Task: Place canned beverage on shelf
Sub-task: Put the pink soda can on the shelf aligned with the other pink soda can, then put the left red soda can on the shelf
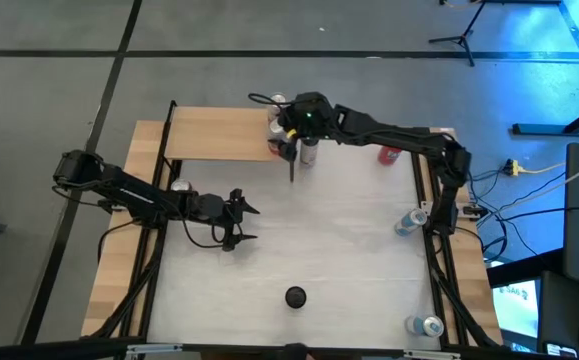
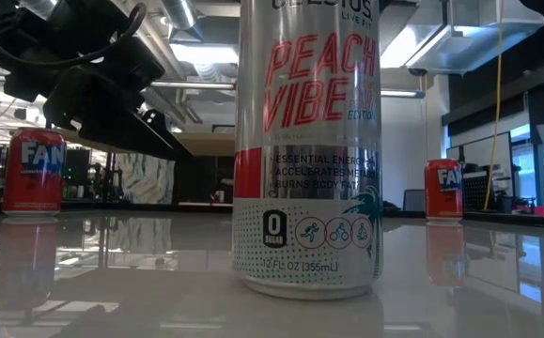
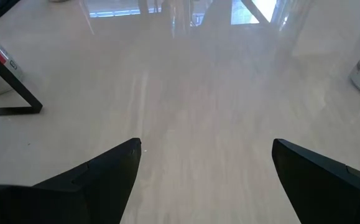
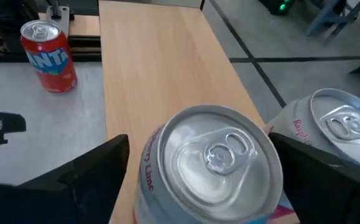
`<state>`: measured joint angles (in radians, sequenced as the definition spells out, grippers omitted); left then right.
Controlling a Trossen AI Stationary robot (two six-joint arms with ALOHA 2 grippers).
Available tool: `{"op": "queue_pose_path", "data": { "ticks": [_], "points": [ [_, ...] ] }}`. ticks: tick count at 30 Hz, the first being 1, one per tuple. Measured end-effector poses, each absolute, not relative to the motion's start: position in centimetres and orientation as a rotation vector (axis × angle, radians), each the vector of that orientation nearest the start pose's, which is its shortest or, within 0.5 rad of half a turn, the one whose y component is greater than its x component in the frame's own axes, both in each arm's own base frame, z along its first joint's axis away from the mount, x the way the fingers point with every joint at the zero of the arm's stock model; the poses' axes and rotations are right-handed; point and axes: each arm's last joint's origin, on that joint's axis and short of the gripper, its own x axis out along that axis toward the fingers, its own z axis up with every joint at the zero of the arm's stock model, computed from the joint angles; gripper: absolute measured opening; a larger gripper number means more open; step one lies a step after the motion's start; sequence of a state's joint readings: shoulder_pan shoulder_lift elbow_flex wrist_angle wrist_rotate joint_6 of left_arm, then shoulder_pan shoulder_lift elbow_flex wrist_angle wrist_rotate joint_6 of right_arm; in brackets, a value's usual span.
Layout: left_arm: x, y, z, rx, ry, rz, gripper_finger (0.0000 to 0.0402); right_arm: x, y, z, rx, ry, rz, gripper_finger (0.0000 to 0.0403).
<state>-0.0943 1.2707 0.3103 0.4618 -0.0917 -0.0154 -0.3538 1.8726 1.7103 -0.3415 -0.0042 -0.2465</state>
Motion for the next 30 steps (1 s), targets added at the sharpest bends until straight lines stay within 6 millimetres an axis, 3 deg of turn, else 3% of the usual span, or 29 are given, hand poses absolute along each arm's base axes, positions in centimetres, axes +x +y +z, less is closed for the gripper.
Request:
{"op": "queue_pose_path", "data": {
  "ticks": [8,16,21,30],
  "points": [
    [21.6,-1.8,14.3,0.04,0.493,-0.001,0.0353,38.7,-14.3,36.0,-0.192,0.506,-0.339,0.0378],
    [21.6,-1.8,14.3,0.021,0.493,0.004,0.0353,34.4,-10.8,39.4,-0.17,0.584,-0.283,0.0379],
    [21.7,-1.7,14.5,-0.002,0.473,0.022,0.0353,32.7,-8.8,38.3,-0.15,0.696,-0.26,0.0379],
    [21.8,-1.7,14.9,0.04,0.431,0.043,0.0353,30.2,-8.2,32.9,-0.141,0.741,-0.325,0.0379]
  ]
}}
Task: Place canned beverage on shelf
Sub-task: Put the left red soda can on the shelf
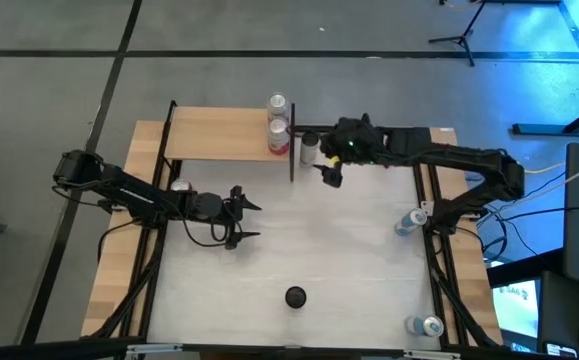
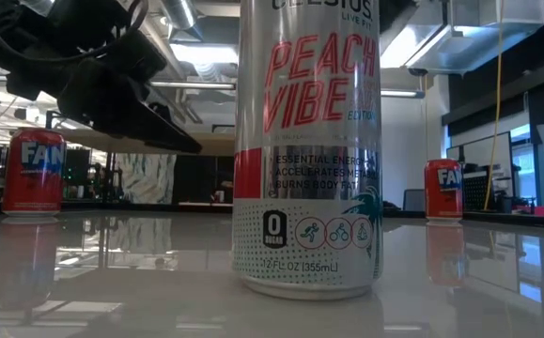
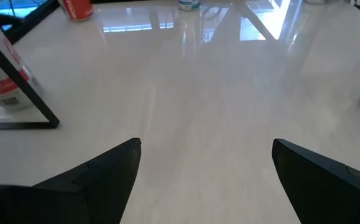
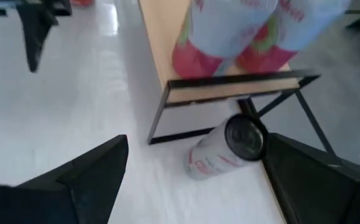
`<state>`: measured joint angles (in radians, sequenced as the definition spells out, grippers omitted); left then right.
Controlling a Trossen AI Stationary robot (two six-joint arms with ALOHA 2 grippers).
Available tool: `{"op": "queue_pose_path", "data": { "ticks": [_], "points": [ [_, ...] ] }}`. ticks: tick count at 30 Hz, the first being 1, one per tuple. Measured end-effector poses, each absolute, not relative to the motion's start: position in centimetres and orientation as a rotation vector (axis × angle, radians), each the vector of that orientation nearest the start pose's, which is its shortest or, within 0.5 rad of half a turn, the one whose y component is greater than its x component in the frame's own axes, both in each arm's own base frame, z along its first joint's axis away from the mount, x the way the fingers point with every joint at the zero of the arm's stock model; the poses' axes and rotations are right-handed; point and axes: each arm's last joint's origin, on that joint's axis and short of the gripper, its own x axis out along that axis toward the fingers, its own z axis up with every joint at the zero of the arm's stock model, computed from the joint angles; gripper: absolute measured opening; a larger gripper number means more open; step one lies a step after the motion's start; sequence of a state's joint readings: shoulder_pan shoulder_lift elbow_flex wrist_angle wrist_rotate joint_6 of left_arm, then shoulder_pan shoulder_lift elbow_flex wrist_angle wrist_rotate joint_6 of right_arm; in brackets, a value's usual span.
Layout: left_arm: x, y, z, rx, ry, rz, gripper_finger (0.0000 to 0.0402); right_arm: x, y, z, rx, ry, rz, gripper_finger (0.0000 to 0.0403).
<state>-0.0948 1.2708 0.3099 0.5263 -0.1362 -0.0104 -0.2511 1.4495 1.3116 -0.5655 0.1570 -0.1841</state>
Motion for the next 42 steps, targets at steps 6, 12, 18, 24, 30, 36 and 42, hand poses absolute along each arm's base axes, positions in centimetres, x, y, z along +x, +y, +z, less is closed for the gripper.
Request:
{"op": "queue_pose_path", "data": {
  "ticks": [6,12,18,24,30,36,42],
  "points": [
    [21.9,-1.7,14.9,0.06,0.423,0.046,0.0353,28.6,-10.1,29.1,-0.07,0.779,-0.425,0.0379],
    [21.9,-1.7,15.1,0.058,0.403,0.047,0.0353,27.8,-11.7,26.2,0.007,0.825,-0.492,0.0379],
    [22.0,-1.7,15.1,0.061,0.402,0.047,0.0353,27.4,-11.5,24.9,0.043,0.855,-0.464,0.0379],
    [22.0,-1.7,15.2,0.063,0.398,0.059,0.0353,27.8,-9.9,23.3,0.079,0.818,-0.363,0.0379],
    [23.2,-2.1,17.5,0.076,0.5,0.127,0.0353,28.2,-8.2,21.3,0.043,0.723,-0.317,0.0379],
    [24.1,-2.7,22.5,0.034,0.738,0.289,0.0353,28.3,-6.9,20.3,0.028,0.673,-0.282,0.0379],
    [22.4,-2.3,27.6,-0.07,0.934,0.551,0.0353,28.1,-6.1,19.6,0.024,0.684,-0.257,0.0379]
  ]
}}
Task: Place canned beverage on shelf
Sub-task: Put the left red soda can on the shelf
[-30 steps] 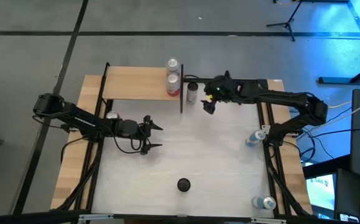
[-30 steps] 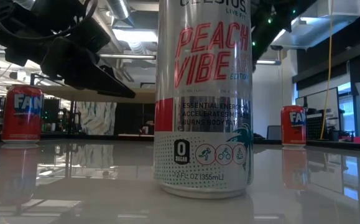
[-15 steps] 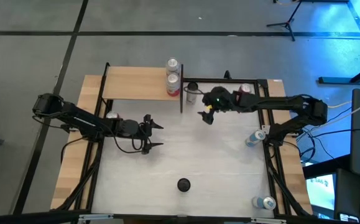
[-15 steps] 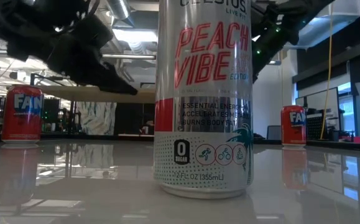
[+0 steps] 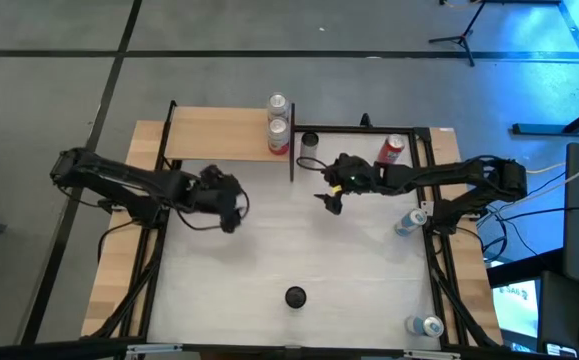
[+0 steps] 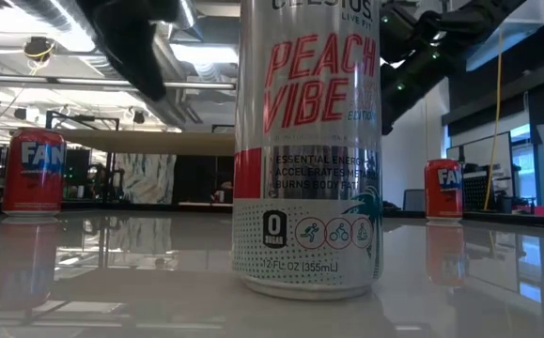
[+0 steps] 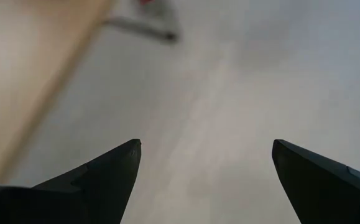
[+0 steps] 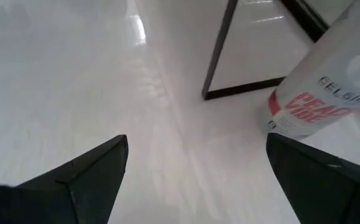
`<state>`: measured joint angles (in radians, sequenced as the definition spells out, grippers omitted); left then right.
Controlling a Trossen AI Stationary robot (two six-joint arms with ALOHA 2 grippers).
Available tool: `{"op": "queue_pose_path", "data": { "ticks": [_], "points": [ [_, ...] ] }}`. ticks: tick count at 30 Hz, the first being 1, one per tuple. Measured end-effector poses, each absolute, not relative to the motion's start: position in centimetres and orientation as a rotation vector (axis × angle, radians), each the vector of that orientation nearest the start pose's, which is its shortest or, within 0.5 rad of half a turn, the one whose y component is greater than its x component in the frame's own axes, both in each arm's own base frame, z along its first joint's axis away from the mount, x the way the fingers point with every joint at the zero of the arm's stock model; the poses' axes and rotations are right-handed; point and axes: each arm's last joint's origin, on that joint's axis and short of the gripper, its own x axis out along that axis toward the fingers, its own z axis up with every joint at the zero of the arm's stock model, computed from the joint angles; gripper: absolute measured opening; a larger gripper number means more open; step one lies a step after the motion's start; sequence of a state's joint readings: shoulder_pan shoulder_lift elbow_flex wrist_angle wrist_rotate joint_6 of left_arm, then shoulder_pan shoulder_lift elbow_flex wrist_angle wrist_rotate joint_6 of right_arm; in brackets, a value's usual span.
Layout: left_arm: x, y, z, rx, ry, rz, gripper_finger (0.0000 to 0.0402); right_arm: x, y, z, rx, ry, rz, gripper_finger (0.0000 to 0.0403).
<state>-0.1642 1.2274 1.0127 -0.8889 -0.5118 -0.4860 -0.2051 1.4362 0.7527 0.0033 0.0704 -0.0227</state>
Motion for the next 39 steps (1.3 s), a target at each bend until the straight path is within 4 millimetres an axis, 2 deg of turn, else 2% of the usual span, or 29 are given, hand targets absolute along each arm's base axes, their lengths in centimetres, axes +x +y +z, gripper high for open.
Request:
{"op": "queue_pose_path", "data": {
  "ticks": [5,13,19,31,39],
  "points": [
    [20.2,-1.5,29.5,-0.141,1.029,0.783,0.0353,28.2,-5.8,19.6,0.02,0.682,-0.247,0.0379],
    [17.2,0.1,29.4,-0.255,1.194,1.104,0.0353,28.2,-5.8,19.6,0.02,0.682,-0.247,0.0379],
    [17.3,0.5,29.0,-0.311,1.236,1.108,0.0353,28.2,-5.8,19.6,0.014,0.682,-0.244,0.0379],
    [15.7,1.8,25.2,-0.39,1.467,1.151,0.0353,28.2,-5.8,19.4,0.015,0.689,-0.243,0.0379],
    [15.1,2.1,23.9,-0.38,1.521,1.172,0.0353,28.5,-5.9,19.2,0.014,0.687,-0.243,0.0379]
  ]
}}
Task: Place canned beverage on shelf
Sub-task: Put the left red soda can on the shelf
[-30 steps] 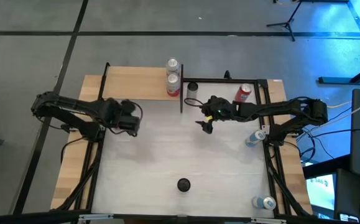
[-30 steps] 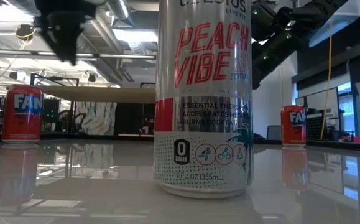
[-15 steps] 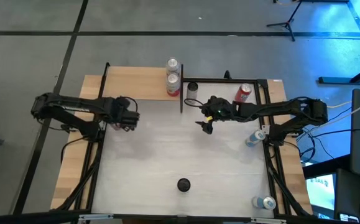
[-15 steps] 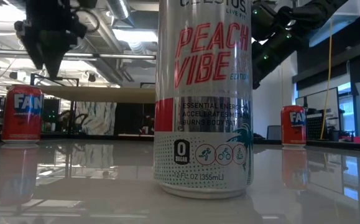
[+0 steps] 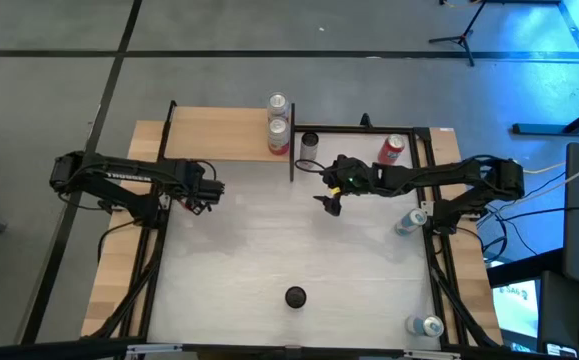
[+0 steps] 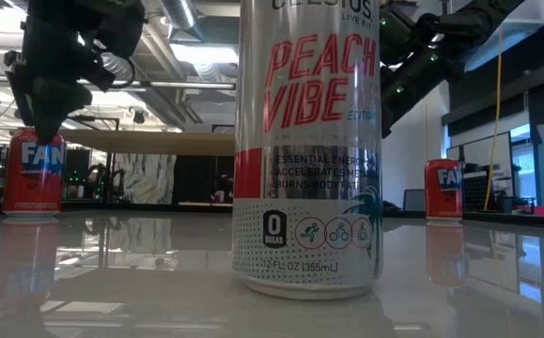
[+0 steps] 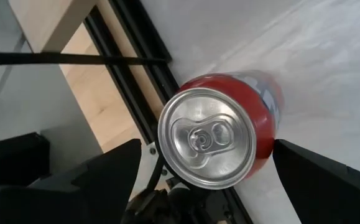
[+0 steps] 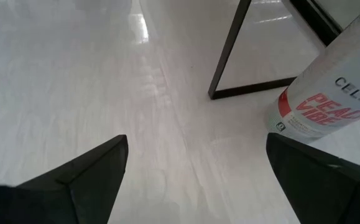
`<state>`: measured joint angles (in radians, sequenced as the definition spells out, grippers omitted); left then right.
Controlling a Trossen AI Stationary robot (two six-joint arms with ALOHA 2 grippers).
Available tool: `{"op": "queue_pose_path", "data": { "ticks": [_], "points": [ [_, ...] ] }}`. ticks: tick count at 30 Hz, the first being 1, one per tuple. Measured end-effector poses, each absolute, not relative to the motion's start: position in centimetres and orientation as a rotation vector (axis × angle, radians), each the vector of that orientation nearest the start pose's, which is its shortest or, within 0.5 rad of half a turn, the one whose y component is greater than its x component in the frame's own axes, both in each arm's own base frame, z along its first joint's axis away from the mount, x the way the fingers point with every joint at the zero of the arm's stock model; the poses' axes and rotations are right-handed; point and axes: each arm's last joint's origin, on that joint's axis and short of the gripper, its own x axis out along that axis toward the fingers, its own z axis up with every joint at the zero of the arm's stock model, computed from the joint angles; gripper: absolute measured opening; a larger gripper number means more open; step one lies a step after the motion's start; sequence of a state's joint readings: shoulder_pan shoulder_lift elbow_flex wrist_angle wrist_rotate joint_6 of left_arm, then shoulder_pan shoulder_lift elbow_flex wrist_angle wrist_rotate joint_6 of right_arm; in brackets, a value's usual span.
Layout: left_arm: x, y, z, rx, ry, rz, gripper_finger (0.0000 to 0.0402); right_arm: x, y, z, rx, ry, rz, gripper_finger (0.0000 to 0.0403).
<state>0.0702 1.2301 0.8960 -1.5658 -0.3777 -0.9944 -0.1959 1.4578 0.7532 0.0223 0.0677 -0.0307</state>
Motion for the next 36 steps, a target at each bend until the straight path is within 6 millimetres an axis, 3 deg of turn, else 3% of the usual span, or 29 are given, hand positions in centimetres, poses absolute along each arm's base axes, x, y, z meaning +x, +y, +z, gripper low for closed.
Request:
{"op": "queue_pose_path", "data": {
  "ticks": [8,21,31,36],
  "points": [
    [14.8,2.7,22.5,-0.371,1.558,1.16,0.0353,28.6,-5.9,19.2,0.014,0.679,-0.243,0.0379],
    [15.5,3.1,21.0,-0.38,1.579,0.952,0.0351,28.6,-5.9,19.3,0.01,0.668,-0.242,0.0379],
    [16.4,3.0,20.8,-0.358,1.569,0.742,0.028,28.7,-5.9,19.3,0.009,0.663,-0.243,0.0379],
    [17.1,2.8,21.6,-0.325,1.55,0.676,0.0277,28.7,-5.9,19.3,0.009,0.662,-0.243,0.0379]
  ]
}}
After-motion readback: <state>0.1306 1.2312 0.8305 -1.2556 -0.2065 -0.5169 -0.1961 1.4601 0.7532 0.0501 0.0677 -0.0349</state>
